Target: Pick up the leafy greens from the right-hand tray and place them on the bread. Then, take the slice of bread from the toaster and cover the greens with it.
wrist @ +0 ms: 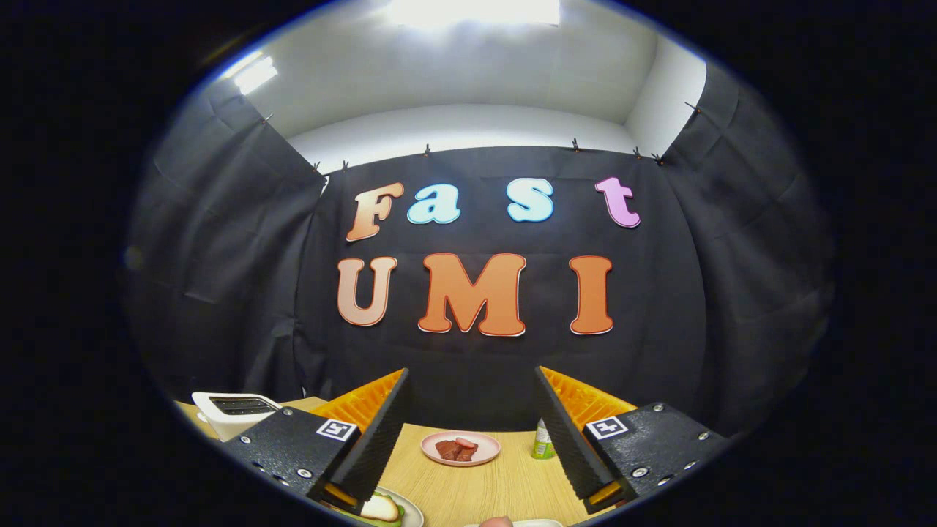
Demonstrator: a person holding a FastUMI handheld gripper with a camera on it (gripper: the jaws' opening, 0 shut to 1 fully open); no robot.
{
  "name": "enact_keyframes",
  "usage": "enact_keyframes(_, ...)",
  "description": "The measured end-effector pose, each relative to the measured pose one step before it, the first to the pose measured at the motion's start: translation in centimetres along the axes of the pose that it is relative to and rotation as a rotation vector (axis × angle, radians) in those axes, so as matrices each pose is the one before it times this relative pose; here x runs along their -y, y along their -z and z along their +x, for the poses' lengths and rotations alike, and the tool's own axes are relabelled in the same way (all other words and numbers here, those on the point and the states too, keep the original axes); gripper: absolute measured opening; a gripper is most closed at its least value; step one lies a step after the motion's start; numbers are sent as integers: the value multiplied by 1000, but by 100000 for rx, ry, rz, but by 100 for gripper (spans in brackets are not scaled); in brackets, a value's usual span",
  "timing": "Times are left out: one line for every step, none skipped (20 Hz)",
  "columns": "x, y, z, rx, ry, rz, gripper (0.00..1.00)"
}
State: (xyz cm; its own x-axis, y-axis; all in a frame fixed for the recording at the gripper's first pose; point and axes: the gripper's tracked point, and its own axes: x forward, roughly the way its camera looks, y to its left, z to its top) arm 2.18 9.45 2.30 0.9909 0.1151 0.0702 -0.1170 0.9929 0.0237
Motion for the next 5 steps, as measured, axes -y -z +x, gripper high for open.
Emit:
enact_keyframes(53,109,75,-106,164,-721,98)
enact_keyframes(99,94,-94,-146,324,-748,98)
enact_keyframes(-39,10,-51,-10,132,-468,98)
enact_keyframes(-52,104,-129,-164,110,-317,98)
enact_keyframes(-113,-9,-14,277,-237,41,98)
